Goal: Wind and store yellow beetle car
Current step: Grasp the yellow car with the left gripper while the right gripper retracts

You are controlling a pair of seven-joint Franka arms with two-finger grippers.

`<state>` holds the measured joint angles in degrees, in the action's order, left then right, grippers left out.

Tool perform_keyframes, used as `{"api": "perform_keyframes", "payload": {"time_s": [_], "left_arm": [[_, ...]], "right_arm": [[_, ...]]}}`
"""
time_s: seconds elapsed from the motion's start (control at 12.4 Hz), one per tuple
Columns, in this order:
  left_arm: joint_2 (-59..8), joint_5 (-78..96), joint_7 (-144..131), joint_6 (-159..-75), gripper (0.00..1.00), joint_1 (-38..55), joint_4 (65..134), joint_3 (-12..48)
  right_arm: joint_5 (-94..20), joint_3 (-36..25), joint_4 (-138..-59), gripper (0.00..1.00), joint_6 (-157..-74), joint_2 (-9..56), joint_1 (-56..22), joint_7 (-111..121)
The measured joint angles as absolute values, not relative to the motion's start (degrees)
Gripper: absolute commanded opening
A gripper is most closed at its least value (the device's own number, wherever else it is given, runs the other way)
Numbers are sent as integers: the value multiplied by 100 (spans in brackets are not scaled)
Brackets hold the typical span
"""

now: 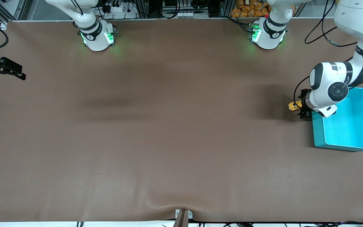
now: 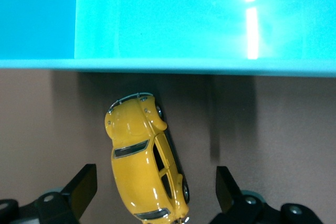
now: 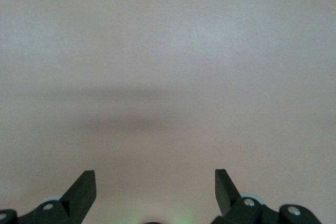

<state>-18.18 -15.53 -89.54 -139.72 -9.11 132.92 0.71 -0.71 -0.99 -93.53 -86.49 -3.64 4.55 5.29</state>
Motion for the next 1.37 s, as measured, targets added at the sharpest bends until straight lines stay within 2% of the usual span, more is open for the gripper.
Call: {"api": "perform_keyframes", "payload": {"time_s": [0.16,0.4,0.65,0.81,1.13,1.37], "left_arm": [[-1821,-1553,-8999,-14006,89,-928,13304,70],[-1845,-1554,-9003,-14047,63,-930,13337,70],[-1851,-1554,-9006,-14043,29,-937,13347,67],[-1820,-1554,-9023,-14046,15,-959,13346,62],[-1819,-1554,-9022,-14051,6,-978,13341,64],[-1776,-1561,-9002,-14121,6,-977,13281,79]], "right_arm": [[-71,-119,-9263,100,-8614,-364,455,312],[-71,-134,-9238,100,-8606,-364,455,218],[-81,-129,-9229,100,-8585,-364,454,-269],[-86,-123,-9217,100,-8519,-364,452,-390],[-89,-107,-9216,100,-8487,-364,436,-382],[-115,-101,-9216,100,-8486,-364,428,-371]]}}
